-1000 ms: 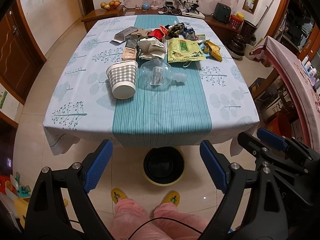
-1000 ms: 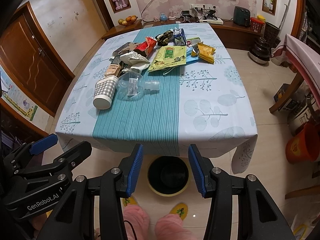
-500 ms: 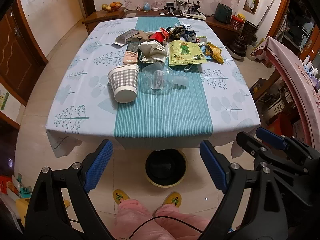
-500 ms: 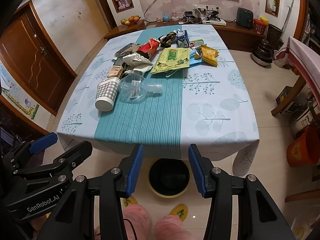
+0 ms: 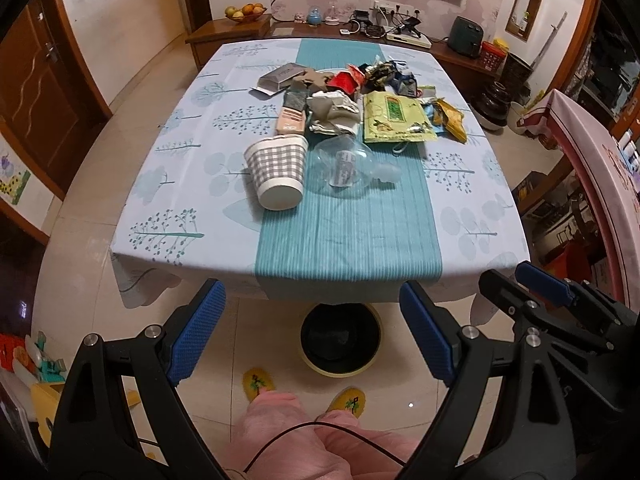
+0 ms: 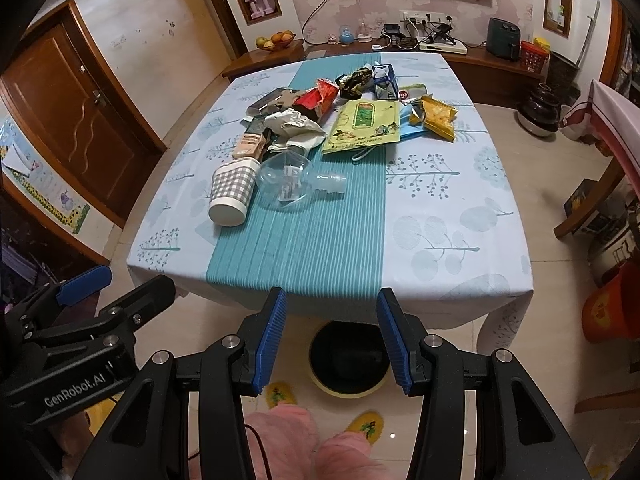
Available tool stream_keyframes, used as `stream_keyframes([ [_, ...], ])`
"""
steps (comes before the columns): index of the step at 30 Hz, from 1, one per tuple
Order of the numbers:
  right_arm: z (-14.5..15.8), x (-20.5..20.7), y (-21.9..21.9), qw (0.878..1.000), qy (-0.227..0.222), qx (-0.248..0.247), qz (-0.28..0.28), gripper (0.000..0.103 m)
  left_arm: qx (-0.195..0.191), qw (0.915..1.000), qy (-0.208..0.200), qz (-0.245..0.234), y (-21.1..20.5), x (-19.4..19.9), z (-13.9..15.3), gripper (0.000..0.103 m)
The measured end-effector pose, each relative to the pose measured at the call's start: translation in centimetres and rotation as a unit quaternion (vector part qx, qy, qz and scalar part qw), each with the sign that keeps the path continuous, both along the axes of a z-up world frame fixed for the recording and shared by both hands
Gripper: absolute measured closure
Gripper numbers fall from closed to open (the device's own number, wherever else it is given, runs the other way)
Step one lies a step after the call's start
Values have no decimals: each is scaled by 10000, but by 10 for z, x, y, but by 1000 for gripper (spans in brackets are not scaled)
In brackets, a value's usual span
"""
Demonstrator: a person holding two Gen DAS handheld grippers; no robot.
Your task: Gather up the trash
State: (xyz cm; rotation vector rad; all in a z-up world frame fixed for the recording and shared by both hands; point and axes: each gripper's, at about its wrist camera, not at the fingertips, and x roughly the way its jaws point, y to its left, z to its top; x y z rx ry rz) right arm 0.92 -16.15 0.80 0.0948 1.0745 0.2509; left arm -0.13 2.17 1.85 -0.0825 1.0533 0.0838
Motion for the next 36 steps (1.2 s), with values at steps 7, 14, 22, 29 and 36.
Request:
stream_keyframes([
  [7,0,19,12,9999,90,85,19,56,-234,9997,29,32,32,22,8,16],
  [14,-5,68,36,9998,39,82,192,56,-676,9972,262,-165,68,75,-3,16],
  [22,-28,149,77,9939,-120,-286,1062,40,-1222,9892,814,-26,114,145,-45,16],
  [29,-77,217,103,9815,314,-459,1834,40,-1633,9775,1332,24,139,194,-95,16],
  [36,-109,261,116,9657,666,-267,2495,39,-1974,9642,1764,-121,139,228,-134,18],
])
